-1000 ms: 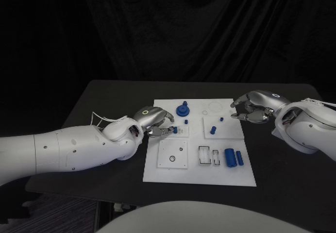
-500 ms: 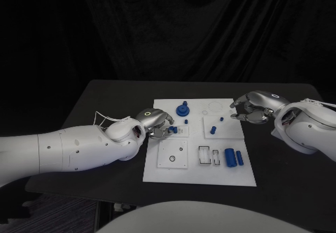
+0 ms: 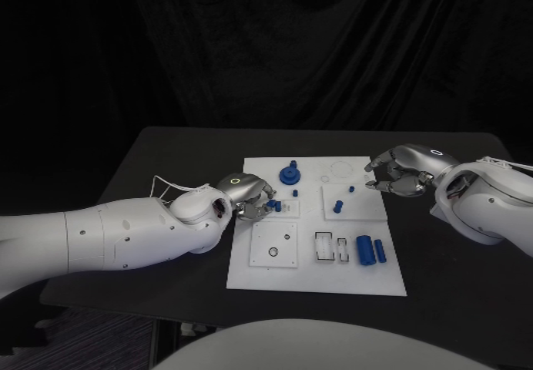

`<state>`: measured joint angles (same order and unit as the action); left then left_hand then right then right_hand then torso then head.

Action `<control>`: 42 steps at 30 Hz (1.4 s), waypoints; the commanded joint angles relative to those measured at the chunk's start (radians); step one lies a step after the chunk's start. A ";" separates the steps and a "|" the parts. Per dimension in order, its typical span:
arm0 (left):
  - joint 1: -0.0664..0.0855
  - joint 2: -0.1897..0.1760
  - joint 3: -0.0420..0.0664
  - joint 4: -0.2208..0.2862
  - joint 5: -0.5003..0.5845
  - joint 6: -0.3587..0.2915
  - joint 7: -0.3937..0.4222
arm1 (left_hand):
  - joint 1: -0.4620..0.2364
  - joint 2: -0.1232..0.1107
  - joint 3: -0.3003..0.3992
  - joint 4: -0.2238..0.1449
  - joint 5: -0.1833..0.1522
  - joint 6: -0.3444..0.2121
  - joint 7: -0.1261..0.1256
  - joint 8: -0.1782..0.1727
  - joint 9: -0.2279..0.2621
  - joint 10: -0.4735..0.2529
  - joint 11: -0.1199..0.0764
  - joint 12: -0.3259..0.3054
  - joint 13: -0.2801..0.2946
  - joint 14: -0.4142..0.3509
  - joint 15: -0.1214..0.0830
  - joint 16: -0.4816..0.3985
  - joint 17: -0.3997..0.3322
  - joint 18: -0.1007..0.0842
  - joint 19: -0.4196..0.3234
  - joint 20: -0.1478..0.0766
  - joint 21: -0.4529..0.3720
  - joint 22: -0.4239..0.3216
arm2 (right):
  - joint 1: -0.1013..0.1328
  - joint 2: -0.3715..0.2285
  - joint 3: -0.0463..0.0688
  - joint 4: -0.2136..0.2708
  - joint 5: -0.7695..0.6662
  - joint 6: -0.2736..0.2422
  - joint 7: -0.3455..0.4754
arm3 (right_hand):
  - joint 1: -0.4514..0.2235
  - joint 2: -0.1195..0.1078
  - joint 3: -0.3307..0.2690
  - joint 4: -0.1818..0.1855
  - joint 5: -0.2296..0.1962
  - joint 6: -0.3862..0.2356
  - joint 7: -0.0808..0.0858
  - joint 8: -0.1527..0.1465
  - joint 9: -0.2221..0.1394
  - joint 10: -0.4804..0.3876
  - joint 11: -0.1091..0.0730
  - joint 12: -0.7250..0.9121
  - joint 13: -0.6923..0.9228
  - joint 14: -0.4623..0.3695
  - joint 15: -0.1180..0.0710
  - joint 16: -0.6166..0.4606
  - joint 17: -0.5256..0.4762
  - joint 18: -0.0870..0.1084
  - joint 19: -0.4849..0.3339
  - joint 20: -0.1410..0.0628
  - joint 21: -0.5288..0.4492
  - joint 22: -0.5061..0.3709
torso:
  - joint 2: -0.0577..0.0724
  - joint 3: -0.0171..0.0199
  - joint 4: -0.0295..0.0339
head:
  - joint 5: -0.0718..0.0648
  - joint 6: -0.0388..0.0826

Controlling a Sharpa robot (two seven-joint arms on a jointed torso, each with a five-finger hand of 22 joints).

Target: Assemble the parts on the task board

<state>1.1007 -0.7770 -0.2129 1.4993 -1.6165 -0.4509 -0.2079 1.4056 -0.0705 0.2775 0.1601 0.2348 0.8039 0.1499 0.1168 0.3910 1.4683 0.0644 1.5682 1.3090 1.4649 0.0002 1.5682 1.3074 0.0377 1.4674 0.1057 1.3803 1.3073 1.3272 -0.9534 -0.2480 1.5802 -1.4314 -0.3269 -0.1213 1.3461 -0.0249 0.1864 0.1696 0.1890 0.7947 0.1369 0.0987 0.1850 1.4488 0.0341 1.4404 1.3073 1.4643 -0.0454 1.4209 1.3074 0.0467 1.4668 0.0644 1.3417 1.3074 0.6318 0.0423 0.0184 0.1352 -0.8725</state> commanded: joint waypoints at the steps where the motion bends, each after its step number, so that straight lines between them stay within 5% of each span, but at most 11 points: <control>1: -0.001 0.008 0.001 -0.005 -0.004 0.007 0.014 | 0.015 0.000 0.005 -0.005 0.007 -0.007 0.002 -0.004 -0.002 0.102 0.001 0.003 0.262 0.106 0.002 0.003 0.263 0.006 0.025 0.003 -0.002 0.206 | -0.003 0.000 0.001 0.000 -0.002 0.004 -0.002 | -0.002 0.007 0.001 0.003 0.005 0.006 -0.003 -0.005 -0.001 -0.009 0.001 -0.003 0.082 0.059 0.008 -0.007 0.029 0.007 0.017 0.005 -0.006 0.192 | -0.001 0.0005 -0.0001 | 0.002 0.000; 18: -0.001 0.023 0.001 -0.022 -0.004 -0.010 0.053 | 0.041 0.003 0.049 -0.042 0.013 0.053 -0.010 0.040 0.012 0.102 -0.010 0.003 0.262 0.106 -0.006 0.003 0.263 0.006 0.026 -0.003 -0.001 0.206 | -0.003 0.002 0.001 0.000 -0.002 0.004 -0.001 | -0.003 0.008 0.001 0.004 0.006 0.008 -0.003 -0.005 -0.003 -0.009 0.002 -0.004 0.081 0.059 0.008 -0.007 0.029 0.007 0.017 0.005 -0.007 0.192 | 0.000 0.0004 -0.0008 | 0.005 0.000; 28: -0.001 0.023 0.001 -0.029 -0.004 -0.010 0.073 | 0.047 -0.011 0.142 -0.080 0.096 0.103 -0.019 0.050 0.007 0.102 -0.020 0.003 0.262 0.106 -0.017 0.003 0.263 0.005 0.026 -0.014 -0.001 0.207 | -0.003 0.001 0.001 0.000 -0.002 0.005 -0.001 | -0.002 0.008 0.002 0.003 0.006 0.008 -0.003 -0.005 -0.003 -0.009 0.002 -0.004 0.081 0.059 0.008 -0.008 0.028 0.007 0.017 0.005 -0.007 0.192 | -0.001 0.0004 0.0003 | 0.001 0.000; 42: -0.001 -0.013 0.001 -0.030 0.004 -0.158 0.139 | 0.023 -0.020 0.183 -0.085 0.089 0.125 -0.023 0.049 0.005 0.102 -0.023 0.003 0.262 0.106 -0.019 0.003 0.263 0.004 0.029 -0.017 0.006 0.209 | -0.003 -0.002 0.001 -0.001 -0.002 0.007 0.001 | -0.002 0.009 0.002 0.003 0.007 0.008 -0.003 -0.006 -0.003 -0.009 0.002 -0.004 0.081 0.059 0.008 -0.008 0.028 0.007 0.017 0.005 -0.007 0.192 | 0.000 -0.0002 0.0000 | 0.007 0.000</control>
<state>1.1006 -0.7885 -0.2130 1.4663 -1.6185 -0.5278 -0.1255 1.4427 -0.0980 0.4542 0.0765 0.3273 0.9223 0.1286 0.1645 0.3948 1.4662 0.0478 1.5682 1.3090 1.4652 -0.0146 1.5682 1.3074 0.0378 1.4636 0.0946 1.3804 1.3074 1.3268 -0.9536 -0.2478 1.5793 -1.4314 -0.3249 -0.1209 1.3461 -0.0249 0.1864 0.1696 0.1890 0.7983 0.1333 0.0987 0.1830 1.4451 0.0376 1.4404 1.3078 1.4642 -0.0454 1.4173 1.3074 0.0467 1.4668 0.0644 1.3377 1.3074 0.6310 0.0425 0.0180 0.1408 -0.8725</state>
